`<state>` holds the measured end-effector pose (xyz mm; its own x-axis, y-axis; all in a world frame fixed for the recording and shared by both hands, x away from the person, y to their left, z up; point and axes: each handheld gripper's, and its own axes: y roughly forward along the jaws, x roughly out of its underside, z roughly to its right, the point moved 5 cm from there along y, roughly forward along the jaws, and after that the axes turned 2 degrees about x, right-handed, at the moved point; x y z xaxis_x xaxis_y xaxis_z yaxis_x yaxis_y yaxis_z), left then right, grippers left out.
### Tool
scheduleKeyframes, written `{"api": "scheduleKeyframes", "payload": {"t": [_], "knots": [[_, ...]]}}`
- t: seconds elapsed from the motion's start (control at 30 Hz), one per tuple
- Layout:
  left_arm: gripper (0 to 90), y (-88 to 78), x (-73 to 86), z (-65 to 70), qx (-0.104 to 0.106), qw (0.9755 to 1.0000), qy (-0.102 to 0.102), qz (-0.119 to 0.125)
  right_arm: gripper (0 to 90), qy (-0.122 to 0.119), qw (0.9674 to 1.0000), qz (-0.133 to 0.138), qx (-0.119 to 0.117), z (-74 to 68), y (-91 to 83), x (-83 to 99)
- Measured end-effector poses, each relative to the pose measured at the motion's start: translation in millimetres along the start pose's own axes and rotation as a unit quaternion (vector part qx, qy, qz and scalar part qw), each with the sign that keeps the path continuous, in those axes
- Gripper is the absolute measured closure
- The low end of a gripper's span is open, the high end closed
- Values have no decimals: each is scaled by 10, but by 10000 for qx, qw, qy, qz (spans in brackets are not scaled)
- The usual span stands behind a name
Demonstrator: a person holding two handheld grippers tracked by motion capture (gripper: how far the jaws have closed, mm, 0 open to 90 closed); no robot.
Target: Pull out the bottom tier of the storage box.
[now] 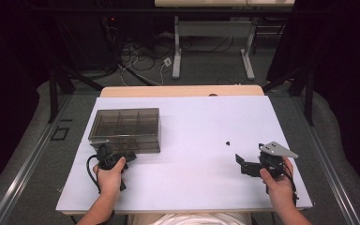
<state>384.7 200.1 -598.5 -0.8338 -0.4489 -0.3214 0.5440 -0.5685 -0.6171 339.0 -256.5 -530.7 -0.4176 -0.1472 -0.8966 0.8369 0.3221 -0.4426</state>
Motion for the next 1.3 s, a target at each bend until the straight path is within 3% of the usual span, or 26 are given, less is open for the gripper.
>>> {"api": "scheduleKeyframes", "payload": {"t": [0.57, 0.67, 1.3], "knots": [[827, -13, 35, 4, 5, 10000, -83, -6, 28, 23, 10000, -11, -1, -10, -2, 2], [900, -18, 57, 3, -14, 10000, -71, -55, 28, -13, 10000, -3, 10, -1, -2, 1], [846, -24, 63, -27, 60, 9999, -100, 23, 30, -41, 10000, -35, -28, -6, 5, 6]]}}
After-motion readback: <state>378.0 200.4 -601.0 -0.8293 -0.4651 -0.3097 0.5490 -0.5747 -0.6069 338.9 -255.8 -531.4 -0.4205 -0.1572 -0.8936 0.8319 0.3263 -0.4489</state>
